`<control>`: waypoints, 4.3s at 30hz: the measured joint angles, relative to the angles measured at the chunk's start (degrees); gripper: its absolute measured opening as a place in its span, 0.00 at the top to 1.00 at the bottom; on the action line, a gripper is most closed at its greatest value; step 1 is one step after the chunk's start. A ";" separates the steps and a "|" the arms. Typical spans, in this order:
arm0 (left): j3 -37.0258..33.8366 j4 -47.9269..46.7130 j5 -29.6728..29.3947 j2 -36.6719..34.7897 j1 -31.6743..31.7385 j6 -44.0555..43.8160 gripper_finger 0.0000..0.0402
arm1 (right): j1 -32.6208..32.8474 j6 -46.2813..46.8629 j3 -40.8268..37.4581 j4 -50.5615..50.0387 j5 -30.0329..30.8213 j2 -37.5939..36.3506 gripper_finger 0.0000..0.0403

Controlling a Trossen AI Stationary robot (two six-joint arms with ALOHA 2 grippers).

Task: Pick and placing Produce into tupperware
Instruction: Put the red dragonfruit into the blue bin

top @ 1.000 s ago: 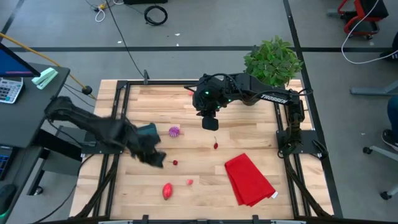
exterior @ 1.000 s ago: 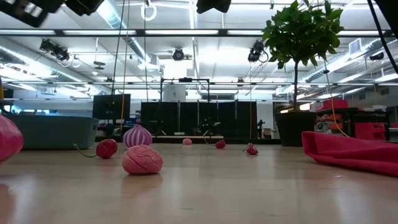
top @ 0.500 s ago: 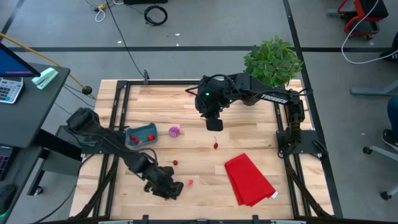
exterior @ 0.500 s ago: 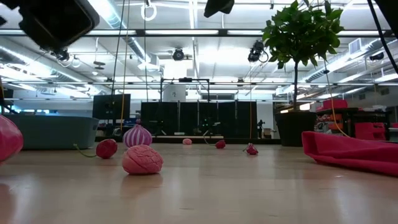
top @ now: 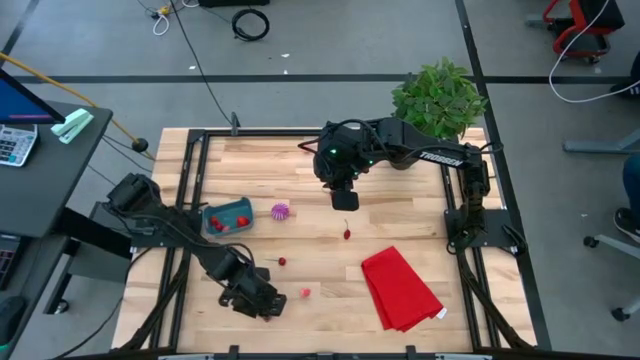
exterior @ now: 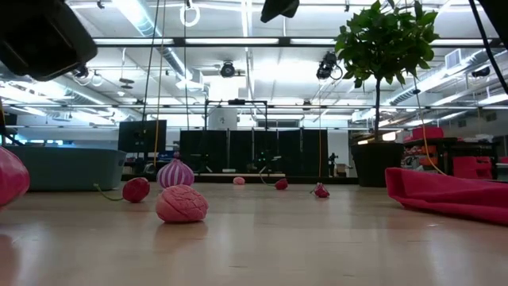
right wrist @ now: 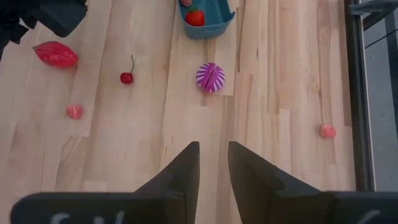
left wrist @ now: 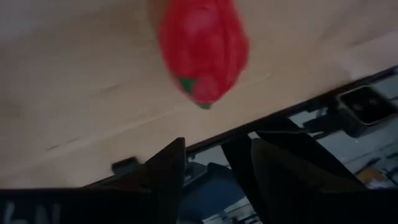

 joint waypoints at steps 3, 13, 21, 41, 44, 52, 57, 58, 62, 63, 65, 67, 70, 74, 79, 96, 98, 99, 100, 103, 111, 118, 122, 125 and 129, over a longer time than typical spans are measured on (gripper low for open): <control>0.00 -1.18 -0.42 -0.04 0.04 1.13 0.53 | 0.00 0.22 0.00 0.09 0.00 0.00 0.77; 0.00 -6.99 -5.65 0.62 0.26 4.98 0.52 | 0.00 0.62 0.00 0.43 -0.02 0.00 0.77; 0.00 -5.10 -6.15 0.61 1.47 8.26 0.49 | 0.00 0.63 0.00 1.43 -0.02 0.00 0.78; 0.00 -2.90 -6.09 0.61 2.29 10.01 0.45 | 0.00 0.60 0.02 1.58 -0.02 0.00 0.78; 0.00 -4.14 -6.00 0.61 1.82 9.38 0.39 | 0.00 0.59 0.02 1.58 -0.02 0.00 0.77; 0.00 -3.89 -6.06 0.84 1.06 5.94 0.30 | 0.00 0.51 0.04 1.56 -0.02 0.00 0.78; 0.00 -1.76 -5.69 2.92 0.37 4.49 0.30 | -0.60 0.44 0.04 1.56 -0.02 0.00 0.78; 0.00 -1.80 -5.72 3.39 0.19 4.47 0.30 | -0.75 0.44 0.04 1.58 -0.04 0.00 0.78; -0.02 -1.65 -5.74 4.94 0.07 4.49 0.30 | -1.29 0.46 0.04 1.98 -0.02 0.00 0.78; -0.04 -1.40 -5.71 5.17 0.18 4.49 0.30 | -1.48 0.51 0.04 2.09 -0.02 0.00 0.78; -0.01 -0.83 -5.75 5.62 0.42 4.54 0.30 | -1.84 0.59 0.04 2.23 -0.03 0.00 0.78; -0.02 -0.76 -5.89 6.33 0.48 4.82 0.30 | -2.07 0.59 0.04 2.42 -0.01 0.00 0.78; -0.09 -1.18 -6.11 7.81 0.48 5.27 0.32 | -2.26 0.61 0.04 2.66 -0.02 0.00 0.78; 0.07 -0.62 -5.68 9.03 0.55 5.30 0.35 | -2.51 0.61 0.04 3.02 -0.02 0.00 0.78; 0.02 -1.21 -5.65 8.81 1.36 5.92 0.41 | -2.51 0.66 0.04 3.16 -0.02 0.00 0.78; 0.04 -2.47 -5.95 8.72 3.93 12.49 0.37 | -2.51 1.14 0.04 3.50 -0.02 0.00 0.78; 0.04 -2.68 -6.03 8.72 3.93 12.52 0.40 | -2.51 1.14 0.04 3.50 -0.02 0.00 0.78; 0.04 -2.72 -6.09 8.72 3.93 12.58 0.42 | -2.51 1.15 0.04 3.50 -0.02 0.00 0.78; 0.04 -2.73 -6.09 8.72 3.93 12.72 0.44 | -2.51 1.14 0.04 3.50 -0.02 0.00 0.78; 0.04 -2.74 -6.15 8.70 3.96 12.91 0.47 | -2.51 1.14 0.04 3.50 -0.02 0.00 0.78; -0.04 -2.63 -6.43 8.32 3.98 15.35 0.44 | -2.51 1.14 0.04 3.50 -0.02 0.00 0.78; -0.12 -4.20 -8.48 4.08 4.13 15.64 0.48 | -2.51 1.14 0.04 3.50 -0.02 0.00 0.78; -0.11 -10.78 -8.75 -0.42 4.51 15.47 0.48 | -2.51 1.23 0.04 3.50 -0.02 0.00 0.78; -0.07 -20.28 -8.80 -4.50 5.24 15.88 0.46 | -2.51 2.38 0.04 3.48 -0.02 0.00 0.78; -0.07 -34.07 -9.64 -10.47 7.31 18.22 0.47 | -2.47 2.58 0.04 3.49 -0.02 0.00 0.78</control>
